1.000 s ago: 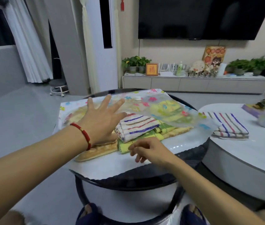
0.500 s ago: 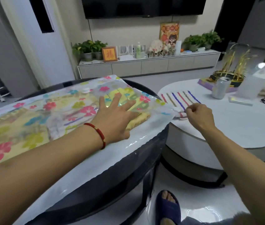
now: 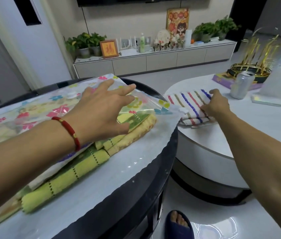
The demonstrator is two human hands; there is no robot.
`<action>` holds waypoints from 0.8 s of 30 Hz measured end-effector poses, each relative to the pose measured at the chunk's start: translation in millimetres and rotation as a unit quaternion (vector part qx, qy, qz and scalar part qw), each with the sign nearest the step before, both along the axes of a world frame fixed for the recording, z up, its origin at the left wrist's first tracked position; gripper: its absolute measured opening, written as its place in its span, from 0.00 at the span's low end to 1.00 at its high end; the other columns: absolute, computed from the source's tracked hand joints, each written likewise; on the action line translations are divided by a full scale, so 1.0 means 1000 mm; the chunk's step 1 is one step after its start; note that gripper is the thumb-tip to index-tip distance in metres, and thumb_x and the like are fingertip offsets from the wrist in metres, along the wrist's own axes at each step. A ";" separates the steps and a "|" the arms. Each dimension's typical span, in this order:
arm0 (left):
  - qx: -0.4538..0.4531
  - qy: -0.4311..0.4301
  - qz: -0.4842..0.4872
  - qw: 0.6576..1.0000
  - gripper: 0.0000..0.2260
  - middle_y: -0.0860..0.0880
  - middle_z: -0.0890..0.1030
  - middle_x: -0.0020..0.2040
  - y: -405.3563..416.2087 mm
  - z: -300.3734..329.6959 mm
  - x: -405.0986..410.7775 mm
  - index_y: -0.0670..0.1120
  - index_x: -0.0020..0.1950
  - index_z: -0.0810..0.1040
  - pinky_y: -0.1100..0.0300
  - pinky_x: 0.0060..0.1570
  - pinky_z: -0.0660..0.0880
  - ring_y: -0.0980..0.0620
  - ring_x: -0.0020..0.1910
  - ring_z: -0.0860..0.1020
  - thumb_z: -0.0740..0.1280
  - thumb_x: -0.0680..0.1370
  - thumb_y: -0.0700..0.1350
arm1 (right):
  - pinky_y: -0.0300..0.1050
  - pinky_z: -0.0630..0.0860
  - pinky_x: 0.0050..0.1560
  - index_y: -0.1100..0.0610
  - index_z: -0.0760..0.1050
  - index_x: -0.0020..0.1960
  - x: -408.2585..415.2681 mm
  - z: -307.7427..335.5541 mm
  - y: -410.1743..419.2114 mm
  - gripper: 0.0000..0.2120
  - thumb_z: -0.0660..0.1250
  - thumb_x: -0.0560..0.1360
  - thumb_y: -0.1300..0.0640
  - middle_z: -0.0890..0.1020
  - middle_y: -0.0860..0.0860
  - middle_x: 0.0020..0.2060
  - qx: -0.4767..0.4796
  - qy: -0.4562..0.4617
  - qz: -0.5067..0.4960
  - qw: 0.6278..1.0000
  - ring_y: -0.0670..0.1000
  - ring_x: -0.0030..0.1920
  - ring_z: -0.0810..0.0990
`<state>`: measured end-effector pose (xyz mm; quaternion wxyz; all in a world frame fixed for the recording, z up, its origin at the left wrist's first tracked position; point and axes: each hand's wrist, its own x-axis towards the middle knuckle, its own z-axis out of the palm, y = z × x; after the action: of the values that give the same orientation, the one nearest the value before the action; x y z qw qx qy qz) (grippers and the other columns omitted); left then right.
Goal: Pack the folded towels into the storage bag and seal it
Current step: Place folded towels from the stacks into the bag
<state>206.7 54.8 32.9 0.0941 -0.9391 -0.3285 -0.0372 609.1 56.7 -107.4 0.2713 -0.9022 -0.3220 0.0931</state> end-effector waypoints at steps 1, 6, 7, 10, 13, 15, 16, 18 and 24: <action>0.005 0.001 0.000 1.000 0.32 0.62 0.50 0.80 0.000 0.000 -0.002 0.58 0.75 0.65 0.34 0.68 0.63 0.43 0.78 0.52 0.67 0.71 0.60 | 0.55 0.80 0.53 0.52 0.66 0.75 0.001 0.007 0.000 0.30 0.72 0.76 0.61 0.79 0.61 0.59 0.025 0.055 0.011 0.998 0.61 0.54 0.81; -0.004 -0.011 0.029 1.000 0.33 0.57 0.53 0.80 -0.005 -0.005 -0.014 0.61 0.75 0.62 0.30 0.70 0.58 0.43 0.79 0.51 0.68 0.71 0.60 | 0.47 0.82 0.43 0.59 0.75 0.72 -0.006 0.035 -0.028 0.21 0.65 0.80 0.65 0.85 0.56 0.45 0.153 0.434 0.029 0.887 0.53 0.41 0.84; -0.012 -0.015 0.044 0.999 0.33 0.56 0.54 0.80 -0.008 -0.005 -0.019 0.61 0.75 0.62 0.30 0.70 0.58 0.43 0.78 0.52 0.68 0.72 0.60 | 0.47 0.83 0.43 0.60 0.77 0.69 -0.008 0.039 -0.040 0.17 0.65 0.81 0.63 0.88 0.57 0.47 0.189 0.502 0.029 0.843 0.53 0.43 0.87; -0.012 -0.012 0.082 0.996 0.31 0.55 0.55 0.80 -0.019 -0.008 -0.043 0.62 0.74 0.62 0.30 0.69 0.58 0.43 0.78 0.52 0.67 0.72 0.61 | 0.45 0.81 0.55 0.61 0.78 0.67 -0.016 0.049 -0.081 0.17 0.61 0.80 0.65 0.85 0.59 0.57 0.252 0.571 0.032 0.781 0.55 0.52 0.85; 0.010 0.017 0.106 0.994 0.29 0.55 0.54 0.80 -0.035 -0.014 -0.074 0.62 0.74 0.62 0.27 0.69 0.56 0.41 0.78 0.51 0.65 0.74 0.61 | 0.36 0.72 0.38 0.62 0.74 0.73 -0.030 0.065 -0.130 0.22 0.61 0.80 0.66 0.78 0.55 0.39 0.312 0.551 0.044 0.773 0.49 0.37 0.71; 0.020 0.056 0.122 0.991 0.29 0.56 0.51 0.81 -0.044 -0.017 -0.095 0.62 0.75 0.60 0.25 0.68 0.53 0.40 0.78 0.49 0.64 0.75 0.61 | 0.40 0.69 0.39 0.61 0.75 0.73 -0.043 0.079 -0.165 0.22 0.62 0.79 0.65 0.80 0.56 0.42 0.314 0.528 0.076 0.786 0.49 0.37 0.70; 0.018 0.073 0.126 0.989 0.30 0.57 0.49 0.81 -0.048 -0.016 -0.104 0.61 0.76 0.59 0.24 0.67 0.52 0.40 0.79 0.48 0.64 0.75 0.60 | 0.42 0.72 0.43 0.59 0.77 0.72 -0.052 0.086 -0.182 0.22 0.63 0.79 0.65 0.83 0.57 0.50 0.302 0.520 0.099 0.793 0.51 0.40 0.75; -0.002 0.084 0.123 0.989 0.33 0.58 0.46 0.81 -0.054 -0.008 -0.115 0.58 0.77 0.57 0.22 0.67 0.51 0.40 0.79 0.45 0.65 0.75 0.59 | 0.46 0.82 0.50 0.54 0.81 0.68 -0.072 0.101 -0.213 0.21 0.65 0.76 0.63 0.84 0.55 0.64 0.256 0.516 0.155 0.803 0.56 0.51 0.84; 0.017 0.093 0.105 0.990 0.40 0.60 0.40 0.80 -0.059 0.053 -0.119 0.55 0.79 0.54 0.20 0.65 0.50 0.41 0.79 0.43 0.71 0.72 0.57 | 0.55 0.83 0.57 0.56 0.80 0.69 -0.165 0.123 -0.236 0.28 0.73 0.68 0.59 0.80 0.56 0.70 0.029 0.536 0.379 0.753 0.66 0.64 0.82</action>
<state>87.8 -4.4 86.0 0.1433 -0.8969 -0.4147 0.0545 444.0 -179.1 15.6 0.3684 -0.4997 -0.4420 0.6475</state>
